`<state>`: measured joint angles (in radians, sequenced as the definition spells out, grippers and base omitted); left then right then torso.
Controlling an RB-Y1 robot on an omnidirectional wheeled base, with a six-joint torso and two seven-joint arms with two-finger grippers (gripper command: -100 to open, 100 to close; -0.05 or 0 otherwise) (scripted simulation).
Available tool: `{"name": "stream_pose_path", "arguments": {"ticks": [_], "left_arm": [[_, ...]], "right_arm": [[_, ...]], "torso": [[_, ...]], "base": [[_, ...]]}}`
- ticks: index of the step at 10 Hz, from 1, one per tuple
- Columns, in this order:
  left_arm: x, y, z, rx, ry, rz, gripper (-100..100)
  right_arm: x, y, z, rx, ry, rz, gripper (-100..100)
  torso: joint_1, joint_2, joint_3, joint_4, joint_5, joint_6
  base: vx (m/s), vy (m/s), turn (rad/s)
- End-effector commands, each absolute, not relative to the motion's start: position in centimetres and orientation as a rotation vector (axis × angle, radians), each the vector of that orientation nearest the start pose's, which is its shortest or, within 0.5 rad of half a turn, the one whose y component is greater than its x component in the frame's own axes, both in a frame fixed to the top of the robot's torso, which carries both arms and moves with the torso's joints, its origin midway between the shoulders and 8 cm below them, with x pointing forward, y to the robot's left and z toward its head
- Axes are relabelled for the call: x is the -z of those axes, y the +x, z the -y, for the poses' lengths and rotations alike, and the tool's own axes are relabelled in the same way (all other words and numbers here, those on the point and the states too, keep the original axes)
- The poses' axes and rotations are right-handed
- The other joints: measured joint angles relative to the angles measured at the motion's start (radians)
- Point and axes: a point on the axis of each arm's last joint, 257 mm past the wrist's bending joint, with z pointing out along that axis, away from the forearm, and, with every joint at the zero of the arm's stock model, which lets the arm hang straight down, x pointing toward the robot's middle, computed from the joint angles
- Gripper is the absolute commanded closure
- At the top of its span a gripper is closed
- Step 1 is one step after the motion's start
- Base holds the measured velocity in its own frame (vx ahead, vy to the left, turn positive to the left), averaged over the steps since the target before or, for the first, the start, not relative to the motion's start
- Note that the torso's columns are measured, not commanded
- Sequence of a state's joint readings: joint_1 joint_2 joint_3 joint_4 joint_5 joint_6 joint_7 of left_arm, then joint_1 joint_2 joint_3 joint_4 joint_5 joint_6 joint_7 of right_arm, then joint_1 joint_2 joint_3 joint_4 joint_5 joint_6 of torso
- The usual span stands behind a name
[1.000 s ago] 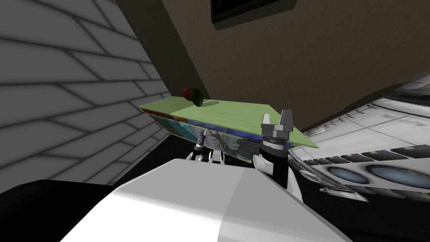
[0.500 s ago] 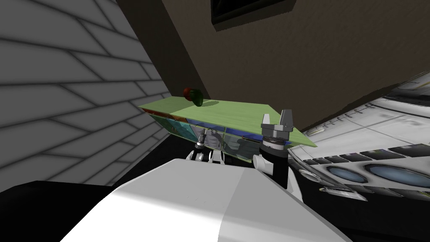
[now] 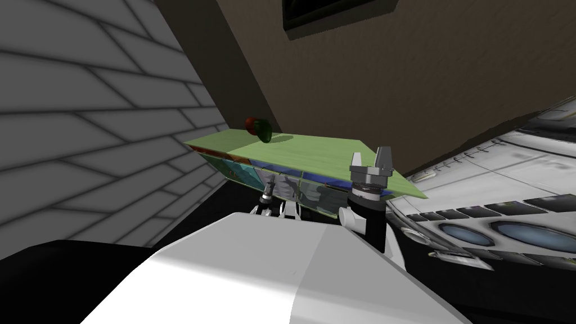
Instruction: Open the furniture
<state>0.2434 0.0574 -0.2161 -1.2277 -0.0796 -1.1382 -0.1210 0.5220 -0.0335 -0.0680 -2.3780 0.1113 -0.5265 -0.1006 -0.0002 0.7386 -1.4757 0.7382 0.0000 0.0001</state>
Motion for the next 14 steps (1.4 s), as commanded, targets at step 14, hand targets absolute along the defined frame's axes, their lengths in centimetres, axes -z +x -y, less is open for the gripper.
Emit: {"name": "stream_pose_path", "arguments": {"ticks": [14], "left_arm": [[20.9, 40.1, -16.3, 1.45, -0.598, -0.947, -100]], "right_arm": [[-6.4, 31.7, 27.6, -1.275, 0.505, -0.615, 0]], "torso": [[0.001, -0.001, -0.001, 0.0, 0.0, 0.0]], "base": [[0.01, 0.062, -0.007]]}}
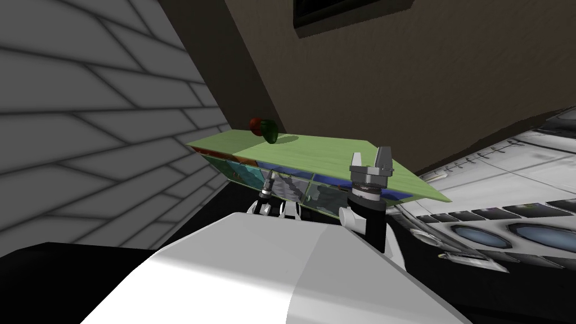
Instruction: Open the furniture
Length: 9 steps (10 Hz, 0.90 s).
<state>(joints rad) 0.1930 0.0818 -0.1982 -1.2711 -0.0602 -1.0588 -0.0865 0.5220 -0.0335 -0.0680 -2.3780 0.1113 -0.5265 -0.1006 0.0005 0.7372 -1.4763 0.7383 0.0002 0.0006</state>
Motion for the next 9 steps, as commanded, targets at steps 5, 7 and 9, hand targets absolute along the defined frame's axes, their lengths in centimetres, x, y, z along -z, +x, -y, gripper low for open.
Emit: {"name": "stream_pose_path", "arguments": {"ticks": [5, 7, 9], "left_arm": [[22.3, 38.1, -16.6, 1.444, -0.6, -0.953, 100], [22.4, 38.9, -17.7, 1.406, -0.588, -0.98, -100], [22.4, 39.1, -17.8, 1.402, -0.591, -0.981, -100]], "right_arm": [[-6.4, 31.7, 27.6, -1.275, 0.505, -0.615, 0], [-6.4, 31.7, 27.6, -1.275, 0.505, -0.615, 0], [-6.4, 31.7, 27.6, -1.275, 0.505, -0.615, 0]], "torso": [[-0.001, 0.003, 0.002, 0.001, -0.001, -0.001], [0.0, 0.002, 0.001, 0.0, 0.0, -0.001], [0.0, 0.001, 0.001, 0.0, 0.0, 0.0]], "base": [[0.015, 0.001, -0.006], [-0.017, 0.001, 0.065], [-0.019, 0.002, 0.031]]}}
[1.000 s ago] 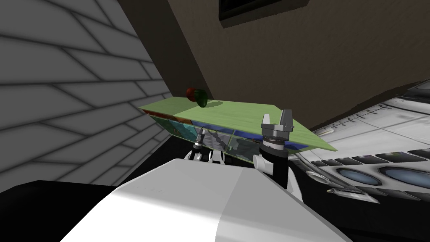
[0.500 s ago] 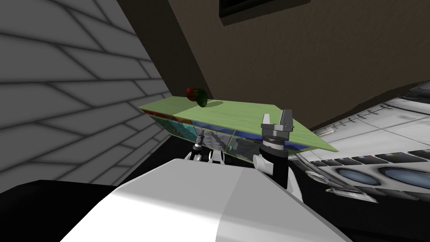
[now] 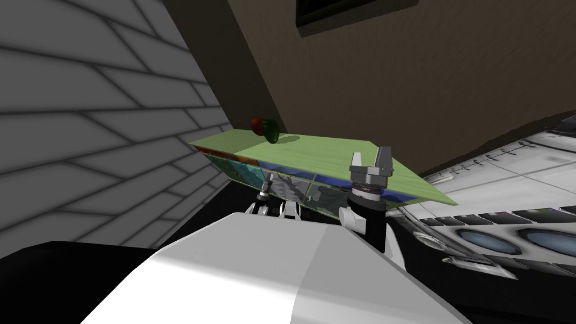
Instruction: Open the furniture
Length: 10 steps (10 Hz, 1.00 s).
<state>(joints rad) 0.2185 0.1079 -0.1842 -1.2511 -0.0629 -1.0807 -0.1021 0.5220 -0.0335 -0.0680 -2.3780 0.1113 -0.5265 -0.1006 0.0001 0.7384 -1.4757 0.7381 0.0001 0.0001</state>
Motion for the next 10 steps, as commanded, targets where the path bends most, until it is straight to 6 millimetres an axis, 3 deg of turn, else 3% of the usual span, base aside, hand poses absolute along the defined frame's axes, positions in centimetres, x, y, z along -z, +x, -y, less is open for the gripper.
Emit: {"name": "stream_pose_path", "arguments": {"ticks": [1, 6, 7, 10], "left_arm": [[21.9, 40.1, -17.7, 1.4, -0.592, -0.984, -100], [21.0, 41.6, -17.6, 1.401, -0.593, -0.987, -100], [21.5, 40.7, -17.7, 1.4, -0.592, -0.984, 100], [22.4, 39.1, -17.8, 1.4, -0.592, -0.983, 100]], "right_arm": [[-6.4, 31.7, 27.6, -1.275, 0.505, -0.615, 0], [-6.4, 31.7, 27.6, -1.275, 0.505, -0.615, 0], [-6.4, 31.7, 27.6, -1.275, 0.505, -0.615, 0], [-6.4, 31.7, 27.6, -1.275, 0.505, -0.615, 0]], "torso": [[0.0, -0.001, -0.001, 0.0, 0.0, 0.0], [0.0, -0.002, -0.001, 0.001, 0.0, 0.001], [0.0, -0.003, -0.002, 0.0, 0.0, 0.001], [-0.001, 0.002, 0.001, 0.003, -0.001, -0.001]], "base": [[-0.008, -0.005, 0.002], [-0.011, -0.008, 0.006], [0.012, 0.007, -0.019], [0.018, 0.01, -0.006]]}}
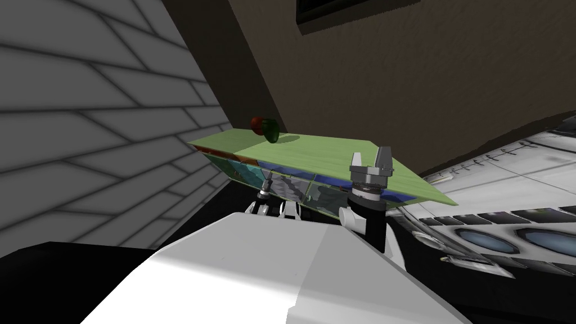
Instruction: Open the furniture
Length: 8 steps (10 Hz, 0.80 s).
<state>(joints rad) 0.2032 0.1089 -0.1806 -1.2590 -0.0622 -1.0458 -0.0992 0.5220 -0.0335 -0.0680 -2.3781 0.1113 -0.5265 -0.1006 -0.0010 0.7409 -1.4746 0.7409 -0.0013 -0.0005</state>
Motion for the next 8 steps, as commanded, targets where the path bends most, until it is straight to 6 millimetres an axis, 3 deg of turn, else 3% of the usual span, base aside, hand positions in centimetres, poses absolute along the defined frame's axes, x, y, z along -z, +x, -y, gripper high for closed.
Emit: {"name": "stream_pose_path", "arguments": {"ticks": [1, 2, 8], "left_arm": [[22.4, 39.6, -17.8, 1.399, -0.596, -0.989, 100], [22.2, 40.3, -17.7, 1.396, -0.596, -1.001, -100], [22.2, 42.7, -17.6, 1.381, -0.61, -1.053, -100]], "right_arm": [[-6.4, 31.7, 27.6, -1.275, 0.505, -0.615, 0], [-6.4, 31.7, 27.6, -1.275, 0.505, -0.615, 0], [-6.4, 31.7, 27.6, -1.275, 0.505, -0.615, 0]], "torso": [[0.001, 0.0, 0.0, -0.001, 0.001, 0.0], [0.001, -0.002, -0.001, -0.002, 0.001, 0.001], [0.001, -0.003, -0.002, -0.003, 0.001, 0.001]], "base": [[0.005, 0.004, 0.002], [-0.026, -0.008, -0.002], [-0.047, -0.017, -0.002]]}}
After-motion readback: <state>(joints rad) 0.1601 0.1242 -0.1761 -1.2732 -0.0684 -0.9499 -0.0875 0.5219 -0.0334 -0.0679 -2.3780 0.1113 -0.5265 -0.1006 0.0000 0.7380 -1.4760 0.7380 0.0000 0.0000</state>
